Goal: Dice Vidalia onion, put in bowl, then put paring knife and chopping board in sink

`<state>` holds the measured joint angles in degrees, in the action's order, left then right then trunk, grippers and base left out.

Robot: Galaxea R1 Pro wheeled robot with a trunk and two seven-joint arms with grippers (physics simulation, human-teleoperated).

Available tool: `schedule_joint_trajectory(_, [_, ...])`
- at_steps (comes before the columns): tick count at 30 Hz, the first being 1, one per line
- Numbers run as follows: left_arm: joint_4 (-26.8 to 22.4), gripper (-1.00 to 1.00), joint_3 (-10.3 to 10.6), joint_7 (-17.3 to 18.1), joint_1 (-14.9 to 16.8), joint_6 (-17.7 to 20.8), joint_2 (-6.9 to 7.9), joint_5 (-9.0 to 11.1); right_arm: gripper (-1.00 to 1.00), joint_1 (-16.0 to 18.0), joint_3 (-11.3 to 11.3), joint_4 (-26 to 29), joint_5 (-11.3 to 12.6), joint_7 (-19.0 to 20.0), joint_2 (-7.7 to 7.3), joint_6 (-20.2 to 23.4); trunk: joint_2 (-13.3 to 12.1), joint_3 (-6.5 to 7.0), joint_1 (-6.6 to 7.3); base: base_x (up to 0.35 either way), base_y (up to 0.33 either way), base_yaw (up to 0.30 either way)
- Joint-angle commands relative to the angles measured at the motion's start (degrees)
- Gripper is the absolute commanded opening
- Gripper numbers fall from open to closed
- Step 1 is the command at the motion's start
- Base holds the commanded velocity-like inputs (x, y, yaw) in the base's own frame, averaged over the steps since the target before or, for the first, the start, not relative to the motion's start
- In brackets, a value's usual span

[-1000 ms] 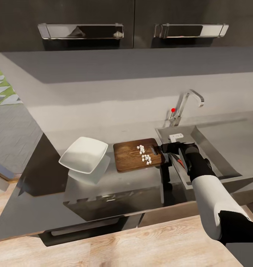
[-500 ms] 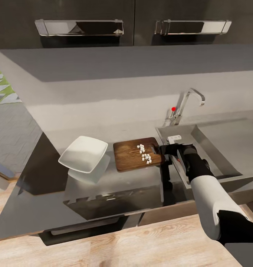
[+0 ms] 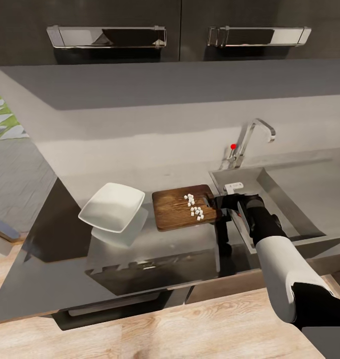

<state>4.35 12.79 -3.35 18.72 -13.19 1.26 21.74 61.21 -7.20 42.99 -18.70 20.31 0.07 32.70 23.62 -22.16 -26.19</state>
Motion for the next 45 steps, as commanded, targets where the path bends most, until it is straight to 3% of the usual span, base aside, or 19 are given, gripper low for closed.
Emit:
schedule_joint_trajectory(1, [0.2,1.00,0.5,0.0,0.1,-0.3,-0.03,0.3,1.00,0.0,-0.2,0.1,-0.6,0.5,0.01,0.2,0.1,-0.09,-0.03,0.000,0.000,0.000])
schedule_joint_trajectory(12, [0.2,1.00,0.5,0.0,0.1,-0.3,-0.03,0.3,1.00,0.0,-0.2,0.1,-1.3,0.4,-0.07,0.2,0.1,-0.09,-0.03,0.000,0.000,0.000])
schedule_joint_trajectory(13, [0.2,1.00,0.5,0.0,0.1,-0.3,-0.03,0.3,-1.00,0.0,-0.2,0.1,-1.3,0.4,-0.07,0.1,0.1,-0.09,-0.03,0.000,0.000,0.000])
schedule_joint_trajectory(45, [0.2,1.00,0.5,0.0,0.1,-0.3,-0.03,0.3,-1.00,0.0,-0.2,0.1,-1.5,0.1,0.02,0.2,0.1,-0.09,-0.03,0.000,0.000,0.000])
